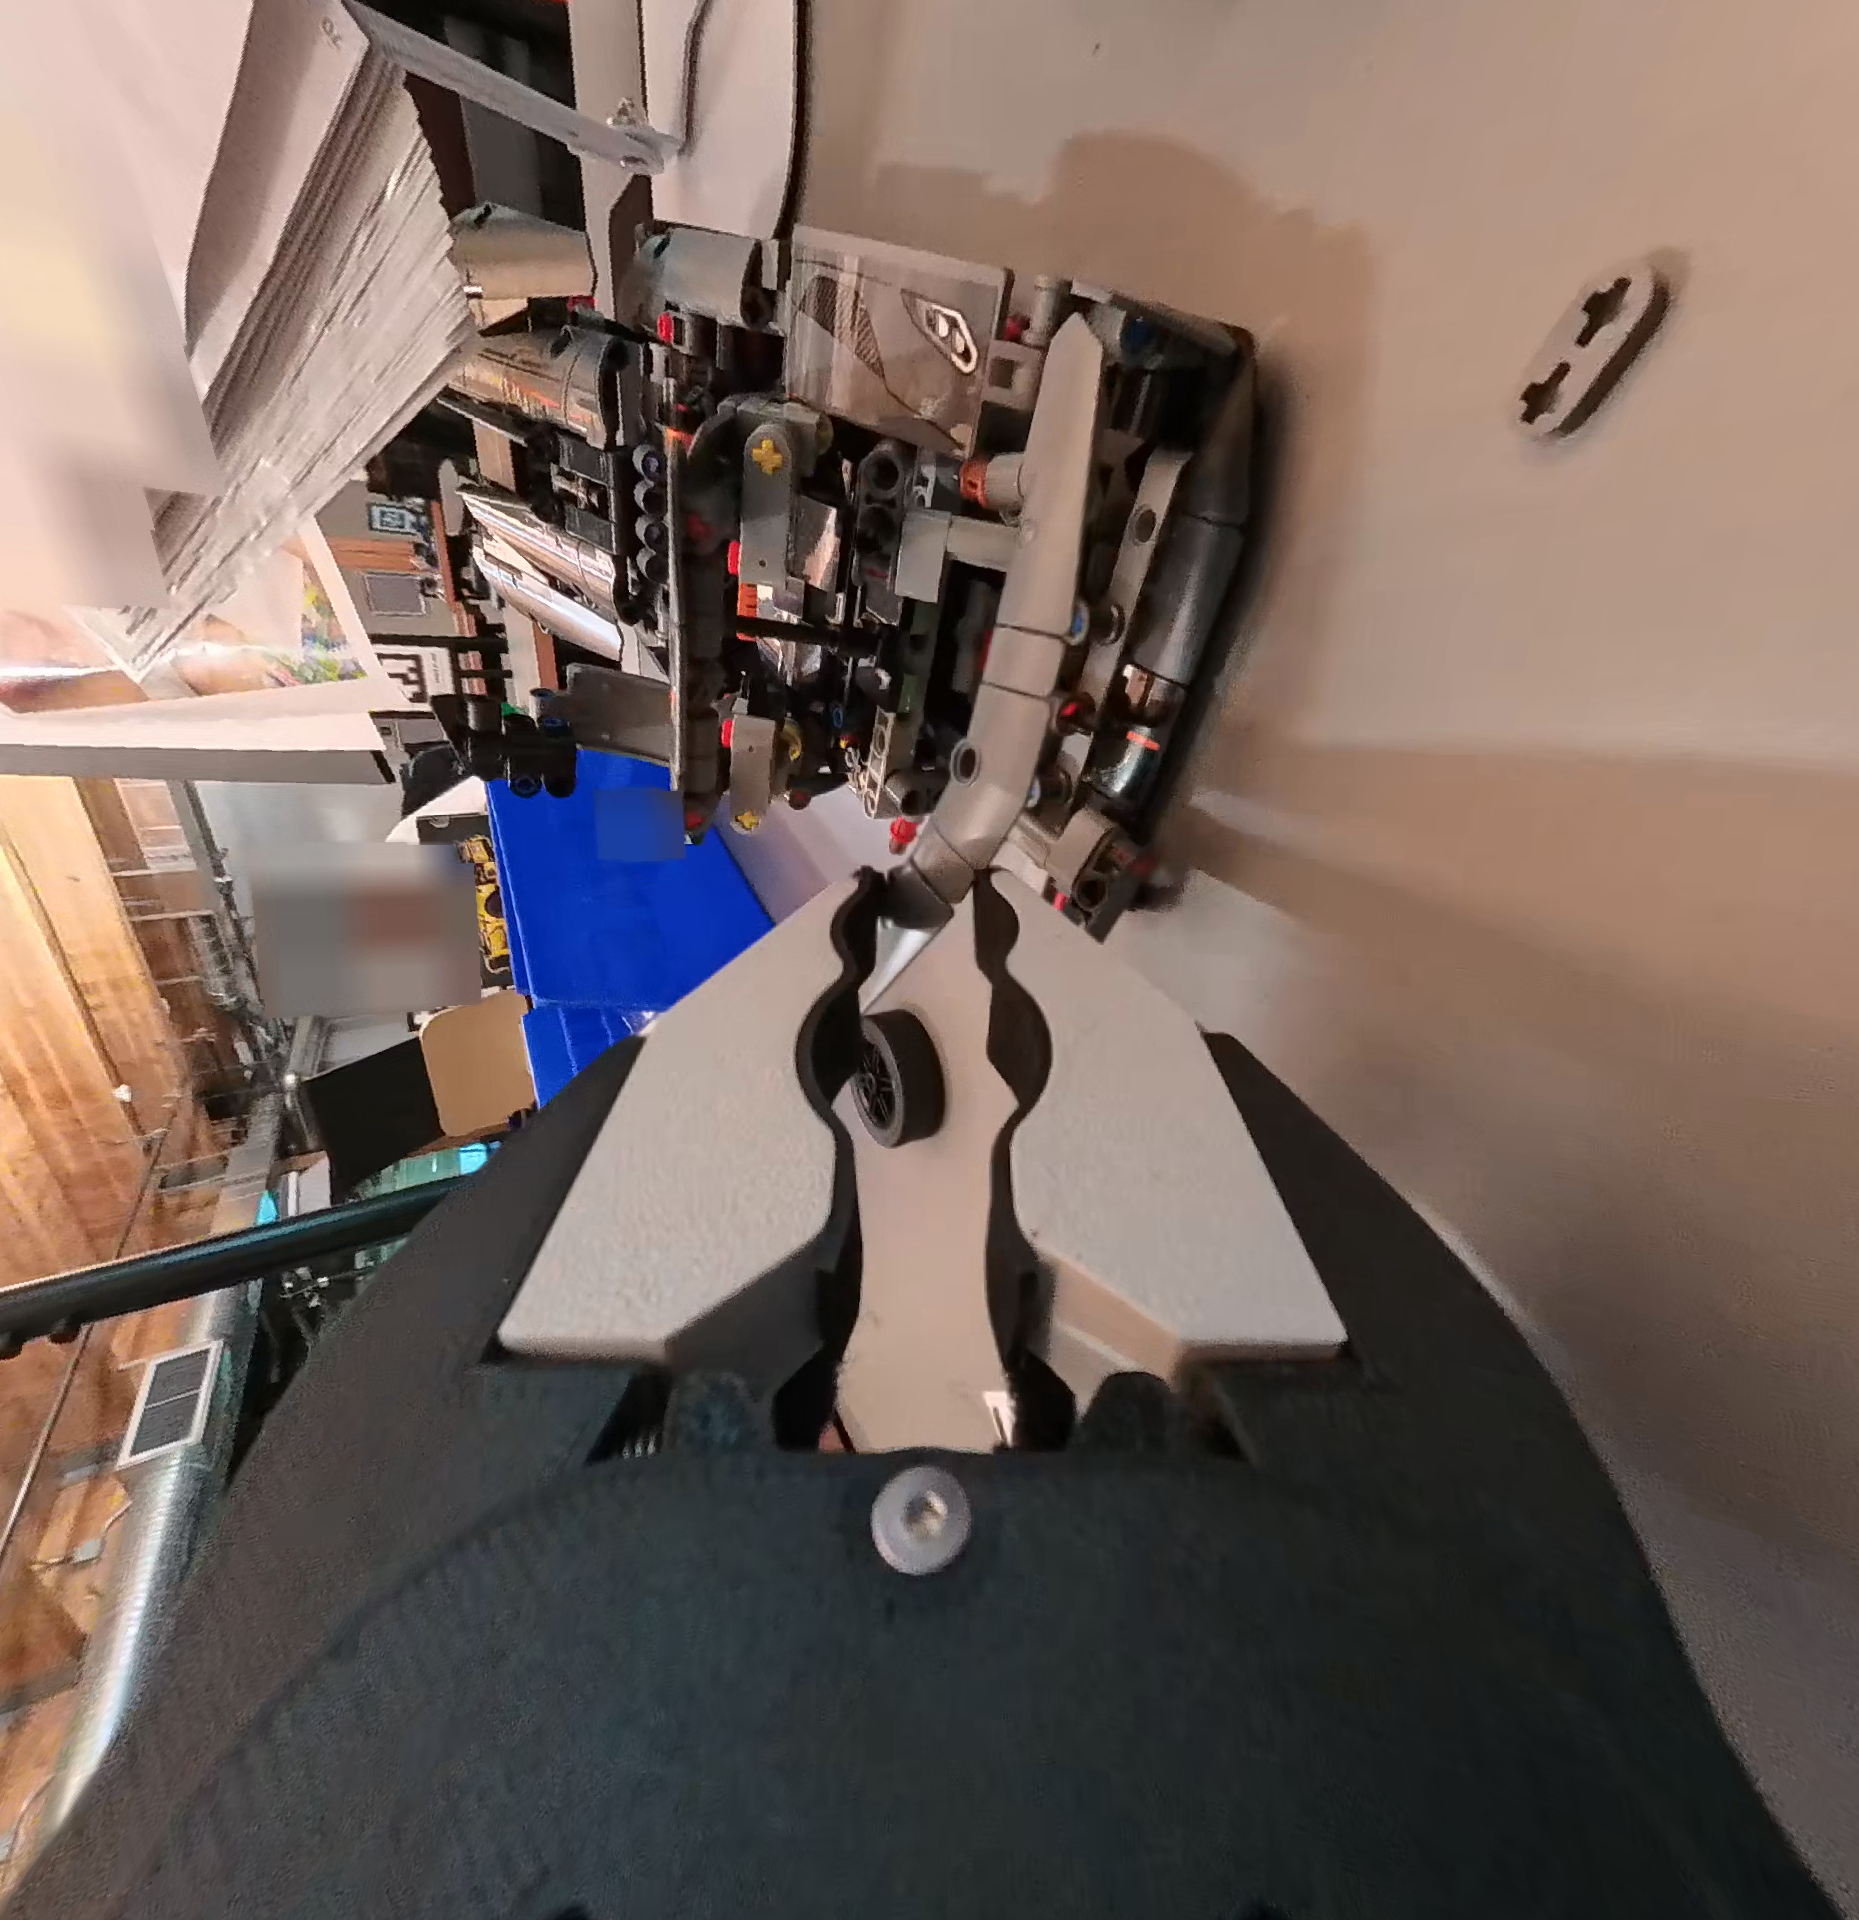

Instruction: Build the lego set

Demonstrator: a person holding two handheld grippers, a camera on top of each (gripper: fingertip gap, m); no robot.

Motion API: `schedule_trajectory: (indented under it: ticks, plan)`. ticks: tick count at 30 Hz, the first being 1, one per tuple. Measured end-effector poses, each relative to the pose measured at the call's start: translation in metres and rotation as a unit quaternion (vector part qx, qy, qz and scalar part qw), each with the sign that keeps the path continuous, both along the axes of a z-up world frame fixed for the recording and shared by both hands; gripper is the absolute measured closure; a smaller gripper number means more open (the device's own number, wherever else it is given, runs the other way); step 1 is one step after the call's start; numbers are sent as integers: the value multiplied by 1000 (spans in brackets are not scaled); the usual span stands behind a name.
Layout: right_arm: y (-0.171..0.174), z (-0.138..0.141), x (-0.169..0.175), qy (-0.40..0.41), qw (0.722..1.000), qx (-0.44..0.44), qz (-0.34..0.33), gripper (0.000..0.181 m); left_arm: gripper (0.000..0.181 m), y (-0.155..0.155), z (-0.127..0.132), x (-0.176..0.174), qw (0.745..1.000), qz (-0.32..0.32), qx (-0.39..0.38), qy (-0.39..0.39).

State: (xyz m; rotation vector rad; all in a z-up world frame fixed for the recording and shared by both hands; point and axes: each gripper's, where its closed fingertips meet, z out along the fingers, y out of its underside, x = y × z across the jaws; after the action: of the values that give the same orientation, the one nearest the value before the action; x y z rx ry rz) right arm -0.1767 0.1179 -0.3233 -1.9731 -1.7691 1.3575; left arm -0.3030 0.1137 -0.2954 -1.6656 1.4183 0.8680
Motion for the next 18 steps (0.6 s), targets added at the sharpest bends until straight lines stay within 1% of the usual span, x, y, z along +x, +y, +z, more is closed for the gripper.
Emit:
schedule_trajectory:
  ticks: [3,5,8,12,16,18]
  plan:
    - [0,0,0,1,1000,-2,0,159,165,4,-1,-2,1000,-2,5,7]
    - [0,0,0,1,1000,-2,0,159,160,4,1,-4,1000,1,14,1]
    - [0,0,0,1,1000,-4,0,159,152,0,0,-6,1000,12,17,-11]
    - [0,1,0,1,1000,-6,1,159,149,-7,2,-7,999,24,17,-21]
    - [0,0,0,1,1000,-7,1,159,149,-11,8,0,999,16,21,-29]
    - [0,0,0,0,1000,-7,1,159,151,-11,6,5,999,13,21,-20]
